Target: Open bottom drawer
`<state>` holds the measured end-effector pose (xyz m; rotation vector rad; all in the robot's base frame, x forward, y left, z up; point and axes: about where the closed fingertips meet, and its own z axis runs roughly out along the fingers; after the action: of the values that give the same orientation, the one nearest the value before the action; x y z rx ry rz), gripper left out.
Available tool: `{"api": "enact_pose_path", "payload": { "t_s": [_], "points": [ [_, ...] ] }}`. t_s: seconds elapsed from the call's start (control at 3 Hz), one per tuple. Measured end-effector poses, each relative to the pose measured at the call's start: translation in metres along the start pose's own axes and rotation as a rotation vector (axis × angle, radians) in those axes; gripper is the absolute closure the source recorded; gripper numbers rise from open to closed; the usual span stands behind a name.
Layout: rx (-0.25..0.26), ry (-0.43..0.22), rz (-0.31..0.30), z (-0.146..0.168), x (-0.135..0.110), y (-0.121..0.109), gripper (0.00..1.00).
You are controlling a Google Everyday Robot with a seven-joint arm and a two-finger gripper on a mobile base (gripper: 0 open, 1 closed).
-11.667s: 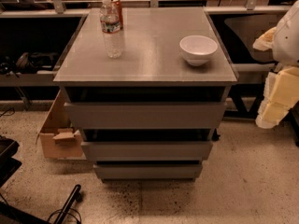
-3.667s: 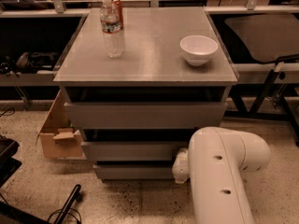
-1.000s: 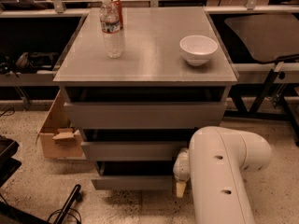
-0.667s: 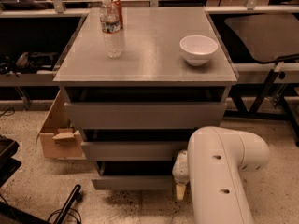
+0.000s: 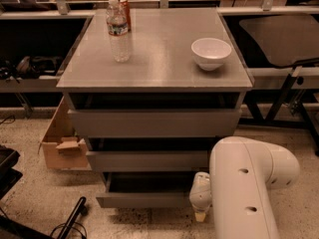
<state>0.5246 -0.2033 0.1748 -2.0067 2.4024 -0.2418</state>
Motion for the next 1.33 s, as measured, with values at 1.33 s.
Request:
{"api": "enact_pose_path", "payload": {
  "t_s": [1.33],
  "points": [
    [-0.045, 0.043, -0.006, -0.0095, 0.0167, 0.0278, 1.00]
  ]
}}
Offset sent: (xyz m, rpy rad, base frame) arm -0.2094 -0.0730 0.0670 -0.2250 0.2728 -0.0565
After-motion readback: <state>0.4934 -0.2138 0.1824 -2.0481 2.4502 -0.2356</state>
